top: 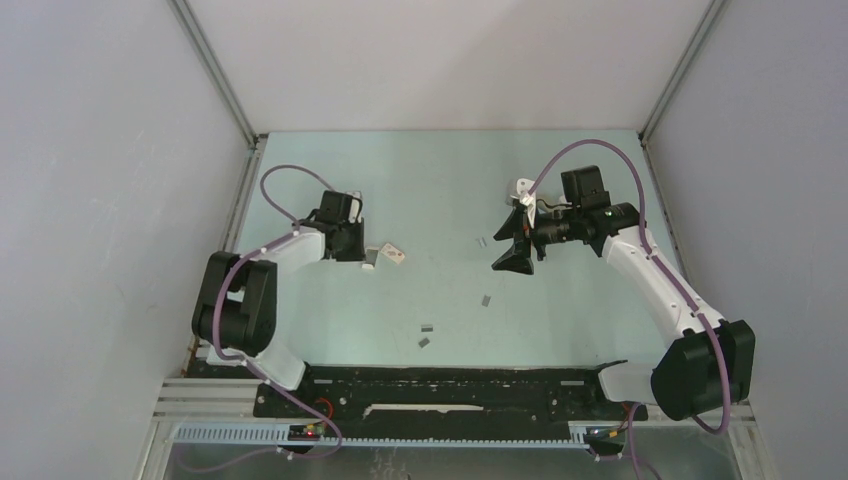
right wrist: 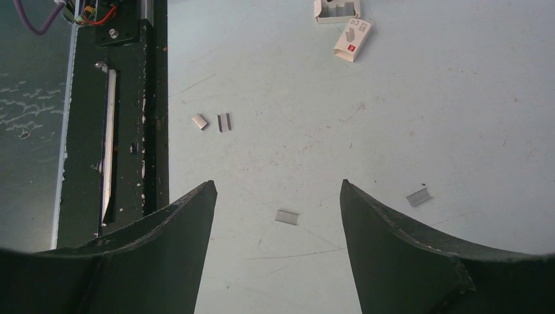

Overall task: Unload the staples from the stapler
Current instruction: Move the staple box to the center of the board.

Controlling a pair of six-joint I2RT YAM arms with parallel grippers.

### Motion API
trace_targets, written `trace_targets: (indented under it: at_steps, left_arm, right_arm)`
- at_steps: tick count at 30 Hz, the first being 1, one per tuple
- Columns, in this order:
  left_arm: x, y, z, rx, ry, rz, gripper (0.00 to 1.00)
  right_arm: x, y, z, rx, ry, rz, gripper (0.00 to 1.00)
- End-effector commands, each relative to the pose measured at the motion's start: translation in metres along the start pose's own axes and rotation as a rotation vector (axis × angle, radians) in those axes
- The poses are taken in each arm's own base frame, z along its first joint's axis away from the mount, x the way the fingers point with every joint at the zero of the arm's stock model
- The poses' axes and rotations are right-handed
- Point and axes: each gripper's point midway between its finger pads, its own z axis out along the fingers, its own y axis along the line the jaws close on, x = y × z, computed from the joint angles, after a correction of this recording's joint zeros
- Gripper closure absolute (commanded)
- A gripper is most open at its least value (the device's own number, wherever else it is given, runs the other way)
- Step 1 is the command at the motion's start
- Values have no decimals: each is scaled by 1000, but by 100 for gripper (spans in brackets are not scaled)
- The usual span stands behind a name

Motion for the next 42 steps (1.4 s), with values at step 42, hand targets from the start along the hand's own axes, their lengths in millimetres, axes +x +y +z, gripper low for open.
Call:
trace_targets:
  at_steps: [42]
  left_arm:
    - [23,-36,-11,120,-2,37,100]
  right_arm:
    - [-9,6,-7,0,-29,-41,21]
